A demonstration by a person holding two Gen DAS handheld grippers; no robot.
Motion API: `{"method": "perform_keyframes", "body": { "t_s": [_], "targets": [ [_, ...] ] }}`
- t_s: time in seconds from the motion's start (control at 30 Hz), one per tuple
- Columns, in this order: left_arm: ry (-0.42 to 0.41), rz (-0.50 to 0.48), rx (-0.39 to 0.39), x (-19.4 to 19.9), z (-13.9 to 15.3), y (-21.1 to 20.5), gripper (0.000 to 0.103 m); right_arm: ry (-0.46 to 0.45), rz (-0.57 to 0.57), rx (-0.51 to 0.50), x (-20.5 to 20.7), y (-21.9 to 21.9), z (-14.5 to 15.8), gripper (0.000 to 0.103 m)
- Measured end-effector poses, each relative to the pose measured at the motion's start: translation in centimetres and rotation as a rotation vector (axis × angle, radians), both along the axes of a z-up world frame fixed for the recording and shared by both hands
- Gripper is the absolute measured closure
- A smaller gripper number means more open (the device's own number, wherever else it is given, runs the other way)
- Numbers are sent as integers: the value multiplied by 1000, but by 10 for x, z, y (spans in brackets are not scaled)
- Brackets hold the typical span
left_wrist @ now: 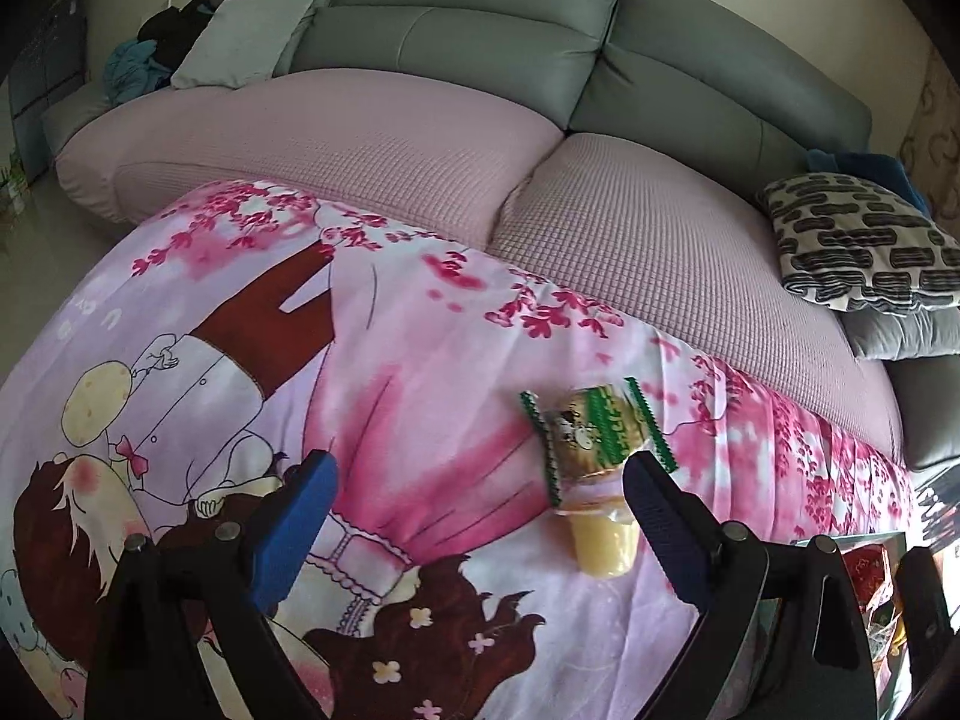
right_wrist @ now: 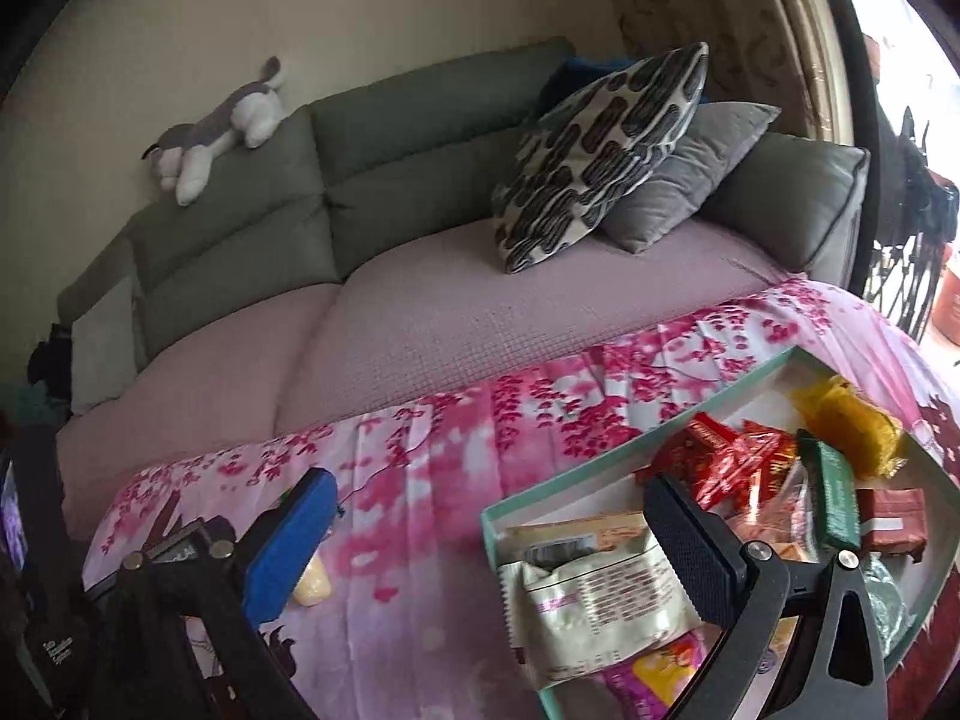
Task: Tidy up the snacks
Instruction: 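Move both open grippers back from the tray to the remaining snacks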
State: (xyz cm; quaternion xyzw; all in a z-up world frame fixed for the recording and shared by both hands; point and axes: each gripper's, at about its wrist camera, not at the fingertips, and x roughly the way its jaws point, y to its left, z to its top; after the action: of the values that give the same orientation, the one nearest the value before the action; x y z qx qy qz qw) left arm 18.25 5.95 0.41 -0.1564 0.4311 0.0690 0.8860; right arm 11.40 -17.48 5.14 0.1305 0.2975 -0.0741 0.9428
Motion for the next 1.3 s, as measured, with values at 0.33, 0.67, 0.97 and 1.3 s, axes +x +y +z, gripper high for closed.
{"method": "perform_keyframes", "body": {
  "t_s": [0.33, 0.67, 0.97, 1.3],
  "targets": [
    [30, 25, -4, 4, -9, 15, 7, 106, 206, -63, 24, 52, -41, 0],
    [111, 36, 99, 11, -28, 30, 7, 169, 281, -112, 35, 79, -72, 3],
    [141, 57, 95, 12, -37, 44, 7, 196, 350, -191, 48, 104, -77, 21],
    [151, 86, 92, 10, -39, 55, 7, 243, 423, -188, 73, 121, -88, 29]
  ]
}}
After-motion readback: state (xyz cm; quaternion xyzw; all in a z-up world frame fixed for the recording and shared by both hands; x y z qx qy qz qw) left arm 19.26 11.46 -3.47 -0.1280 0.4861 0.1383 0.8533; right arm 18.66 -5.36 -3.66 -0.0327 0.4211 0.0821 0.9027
